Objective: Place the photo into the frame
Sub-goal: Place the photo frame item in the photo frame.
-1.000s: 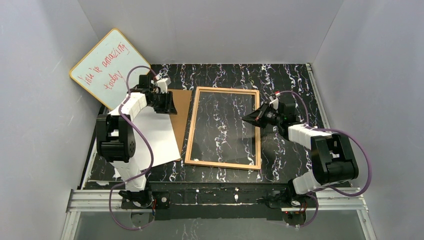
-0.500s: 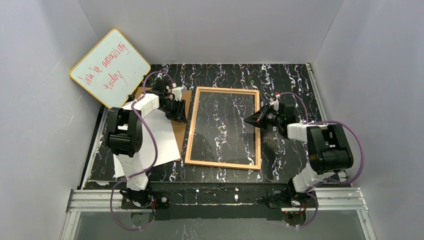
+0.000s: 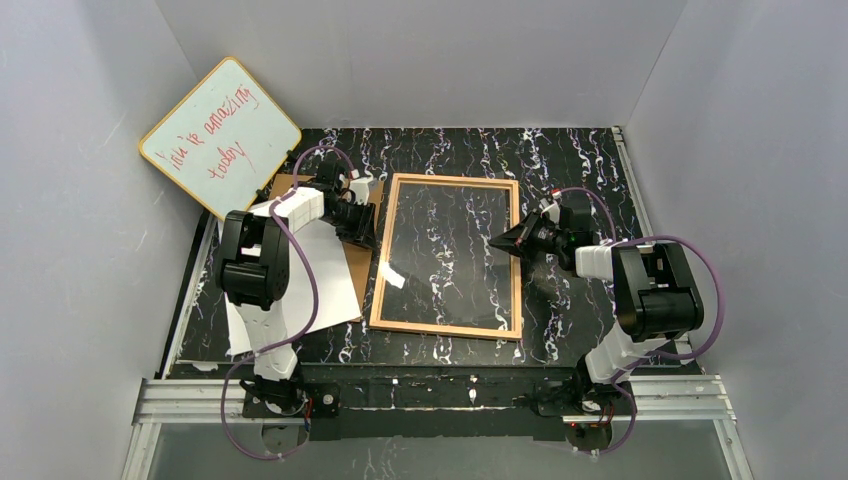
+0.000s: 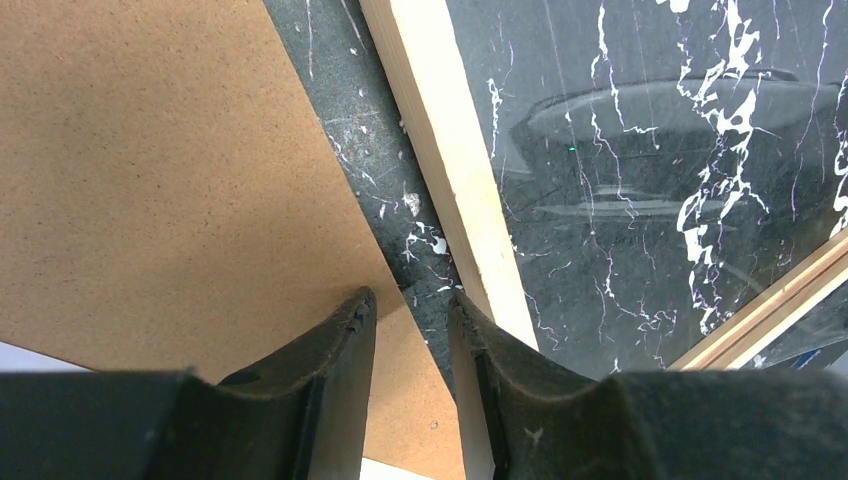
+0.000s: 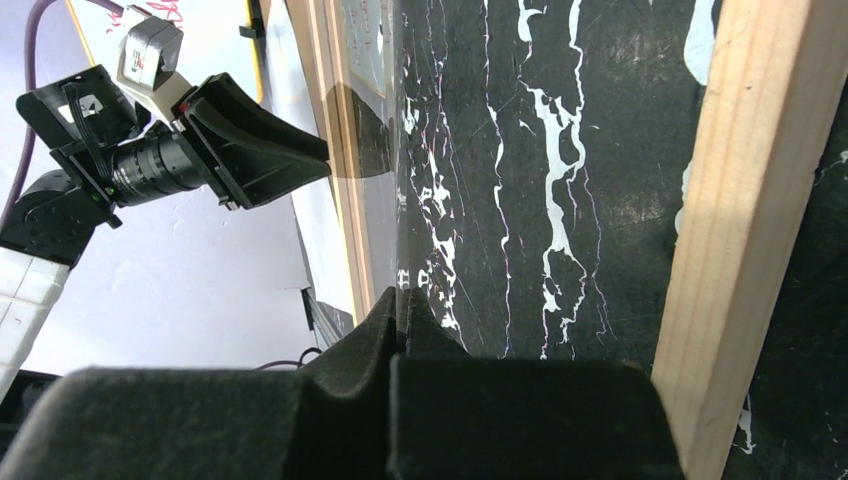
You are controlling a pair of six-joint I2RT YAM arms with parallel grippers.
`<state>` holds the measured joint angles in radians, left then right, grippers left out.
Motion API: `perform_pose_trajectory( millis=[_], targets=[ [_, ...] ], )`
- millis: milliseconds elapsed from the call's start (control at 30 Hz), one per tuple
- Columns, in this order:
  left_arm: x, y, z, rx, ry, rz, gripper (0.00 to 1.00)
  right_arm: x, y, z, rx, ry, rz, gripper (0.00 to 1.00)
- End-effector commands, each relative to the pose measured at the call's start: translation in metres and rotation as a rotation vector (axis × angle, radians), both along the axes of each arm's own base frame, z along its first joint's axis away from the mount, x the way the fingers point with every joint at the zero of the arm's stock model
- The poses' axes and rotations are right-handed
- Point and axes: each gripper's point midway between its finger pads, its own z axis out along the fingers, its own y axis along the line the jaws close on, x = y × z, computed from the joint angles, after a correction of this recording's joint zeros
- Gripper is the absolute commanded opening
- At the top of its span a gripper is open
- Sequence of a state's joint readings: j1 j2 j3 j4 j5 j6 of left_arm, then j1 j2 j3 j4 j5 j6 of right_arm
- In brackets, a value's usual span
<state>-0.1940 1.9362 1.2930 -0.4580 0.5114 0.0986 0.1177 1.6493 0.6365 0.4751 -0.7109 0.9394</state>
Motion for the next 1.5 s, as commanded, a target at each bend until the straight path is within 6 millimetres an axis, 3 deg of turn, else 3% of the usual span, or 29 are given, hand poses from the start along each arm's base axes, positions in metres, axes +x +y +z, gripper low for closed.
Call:
perform_pose_trajectory(
  millis=[0, 900, 1467],
  targets=[
    [-0.004, -0.002, 0.0, 0.004, 0.01, -0.028, 0.31, 0.008, 0.0, 0.02, 0.019, -0.105, 0.015, 0.01],
    [-0.008, -0.008, -0.008, 0.023, 0.018, -0.061, 0.22, 0.009, -0.008, 0.01, 0.009, -0.088, -0.034, 0.01],
    [-0.012, -0.01, -0.014, 0.026, 0.032, -0.078, 0.19, 0.007, -0.009, 0.018, 0.028, -0.142, -0.062, 0.01]
  ],
)
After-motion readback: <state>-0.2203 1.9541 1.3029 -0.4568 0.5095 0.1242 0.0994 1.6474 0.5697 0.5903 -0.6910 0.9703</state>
